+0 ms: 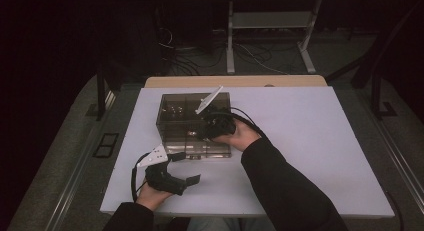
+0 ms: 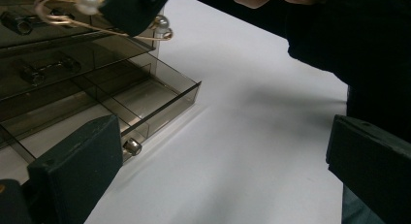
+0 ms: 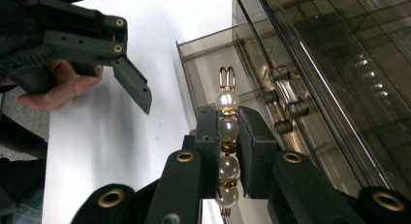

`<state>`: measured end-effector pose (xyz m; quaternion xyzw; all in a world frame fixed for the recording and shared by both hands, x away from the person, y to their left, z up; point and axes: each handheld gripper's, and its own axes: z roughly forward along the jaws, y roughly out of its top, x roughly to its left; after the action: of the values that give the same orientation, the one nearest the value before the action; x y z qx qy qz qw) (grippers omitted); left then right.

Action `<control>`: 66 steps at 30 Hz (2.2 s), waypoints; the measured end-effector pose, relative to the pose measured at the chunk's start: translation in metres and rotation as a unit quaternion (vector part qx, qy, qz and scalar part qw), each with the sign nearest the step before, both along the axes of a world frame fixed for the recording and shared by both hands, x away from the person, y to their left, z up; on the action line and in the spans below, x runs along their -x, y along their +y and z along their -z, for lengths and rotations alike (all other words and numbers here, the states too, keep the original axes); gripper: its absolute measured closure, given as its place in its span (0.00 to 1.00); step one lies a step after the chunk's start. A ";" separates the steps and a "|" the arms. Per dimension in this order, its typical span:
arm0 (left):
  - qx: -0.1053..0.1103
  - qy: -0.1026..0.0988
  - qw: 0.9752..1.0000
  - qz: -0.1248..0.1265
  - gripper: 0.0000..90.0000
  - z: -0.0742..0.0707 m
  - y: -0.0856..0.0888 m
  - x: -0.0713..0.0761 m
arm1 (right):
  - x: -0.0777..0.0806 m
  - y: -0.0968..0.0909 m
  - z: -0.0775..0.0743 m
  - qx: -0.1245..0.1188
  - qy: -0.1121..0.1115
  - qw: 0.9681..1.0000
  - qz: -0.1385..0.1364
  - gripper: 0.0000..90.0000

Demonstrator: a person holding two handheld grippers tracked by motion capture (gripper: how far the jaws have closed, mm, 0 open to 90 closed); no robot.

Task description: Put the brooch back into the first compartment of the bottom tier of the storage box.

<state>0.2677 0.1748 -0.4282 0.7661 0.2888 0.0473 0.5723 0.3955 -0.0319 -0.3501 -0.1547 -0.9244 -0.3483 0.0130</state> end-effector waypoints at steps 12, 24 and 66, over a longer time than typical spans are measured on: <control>0.001 -0.002 1.000 0.000 0.00 0.000 0.002 0.000 | -0.003 0.020 0.007 0.001 0.003 1.000 -0.013 0.88; 0.003 -0.001 1.000 0.003 0.00 -0.001 0.002 0.000 | -0.006 0.044 0.021 -0.003 0.002 1.000 -0.021 0.88; 0.002 0.005 1.000 0.012 0.00 0.001 -0.001 0.000 | -0.009 0.087 0.047 0.008 -0.006 1.000 -0.026 0.76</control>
<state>0.2677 0.1738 -0.4290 0.7687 0.2823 0.0365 0.5728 0.4042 0.0553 -0.3969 -0.1284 -0.9309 -0.3415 0.0156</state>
